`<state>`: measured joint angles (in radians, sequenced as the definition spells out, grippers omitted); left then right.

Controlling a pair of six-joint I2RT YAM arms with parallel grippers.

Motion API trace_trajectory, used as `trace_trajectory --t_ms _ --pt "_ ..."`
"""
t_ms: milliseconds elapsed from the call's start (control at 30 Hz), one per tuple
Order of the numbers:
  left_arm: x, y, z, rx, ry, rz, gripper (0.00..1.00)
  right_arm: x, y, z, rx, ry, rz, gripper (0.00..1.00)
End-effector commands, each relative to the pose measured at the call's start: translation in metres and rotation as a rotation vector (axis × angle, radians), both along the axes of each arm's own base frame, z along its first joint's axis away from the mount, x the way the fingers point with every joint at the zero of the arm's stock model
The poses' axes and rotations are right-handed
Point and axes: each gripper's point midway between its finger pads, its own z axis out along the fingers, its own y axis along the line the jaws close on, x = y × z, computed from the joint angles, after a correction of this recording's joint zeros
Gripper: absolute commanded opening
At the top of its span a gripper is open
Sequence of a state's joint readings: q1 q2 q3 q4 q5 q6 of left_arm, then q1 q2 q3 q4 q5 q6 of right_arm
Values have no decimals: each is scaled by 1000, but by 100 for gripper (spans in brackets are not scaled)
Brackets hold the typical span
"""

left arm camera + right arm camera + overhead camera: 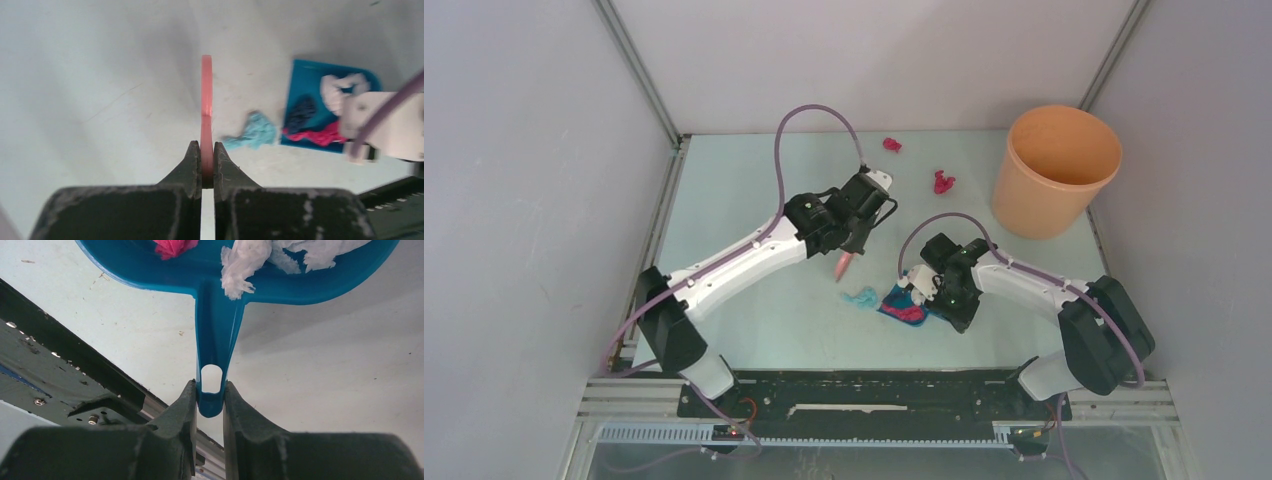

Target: Sweep away the paper scraps from the table

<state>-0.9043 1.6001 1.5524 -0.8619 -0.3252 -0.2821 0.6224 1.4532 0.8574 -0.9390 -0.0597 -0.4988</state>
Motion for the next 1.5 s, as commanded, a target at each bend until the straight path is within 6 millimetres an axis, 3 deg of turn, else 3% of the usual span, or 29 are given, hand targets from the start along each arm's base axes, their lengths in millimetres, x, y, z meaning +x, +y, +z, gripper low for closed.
trace_trajectory --t_ms 0,133,300,467,600,700,967,1200,1333,1467 --pt "9 46 -6 234 -52 71 0 4 0 3 3 -25 -21 5" --pt "3 40 -36 254 29 54 0 4 0 3 4 -28 -20 4" --pt "-11 4 -68 135 157 -25 0 4 0 1 -3 -23 -20 4" --pt "-28 -32 -79 -16 266 -109 0 4 0 2 -5 -24 -20 4" --pt "-46 -64 -63 -173 314 -193 0 4 0 1 -5 -22 -20 4" --pt "-51 -74 -50 -235 314 -215 0 2 -1 1 -9 -16 -18 4" --pt "-48 -80 -20 -311 259 -211 0 -27 -3 7 -35 74 66 4" --pt "-55 -95 3 -438 263 -241 0 -21 1 7 -27 39 71 4" --pt "-50 -91 11 -441 225 -220 0 -17 2 10 -8 14 61 3" --pt "-39 -81 34 -449 131 -179 0 -16 2 18 47 -21 57 3"
